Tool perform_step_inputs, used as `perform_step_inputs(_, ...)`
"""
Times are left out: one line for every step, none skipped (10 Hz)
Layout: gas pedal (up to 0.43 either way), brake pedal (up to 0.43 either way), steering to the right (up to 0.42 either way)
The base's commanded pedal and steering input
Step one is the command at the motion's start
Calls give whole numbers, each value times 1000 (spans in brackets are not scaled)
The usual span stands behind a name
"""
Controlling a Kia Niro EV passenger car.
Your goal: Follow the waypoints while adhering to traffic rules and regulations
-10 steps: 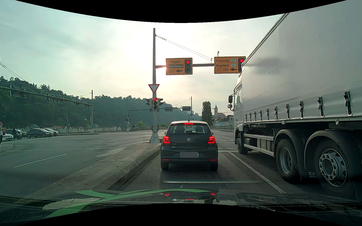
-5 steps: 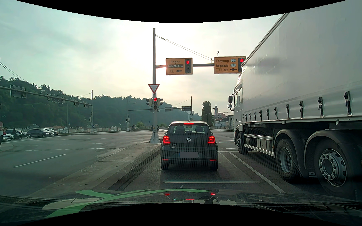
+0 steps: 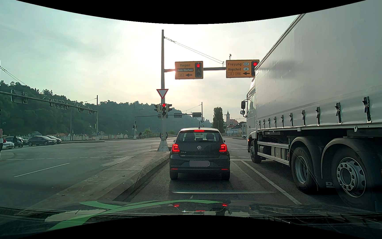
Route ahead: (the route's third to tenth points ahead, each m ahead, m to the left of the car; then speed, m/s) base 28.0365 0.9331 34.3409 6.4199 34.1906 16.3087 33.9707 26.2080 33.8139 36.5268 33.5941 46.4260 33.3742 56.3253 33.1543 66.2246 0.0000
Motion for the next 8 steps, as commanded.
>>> perform_step_inputs(0, 299, 2)
perform_step_inputs(0, 299, 2)
perform_step_inputs(0, 299, 2)
perform_step_inputs(0, 299, 2)
perform_step_inputs(0, 305, 2)
perform_step_inputs(0, 299, 2)
perform_step_inputs(0, 305, 2)
perform_step_inputs(0, 305, 2)
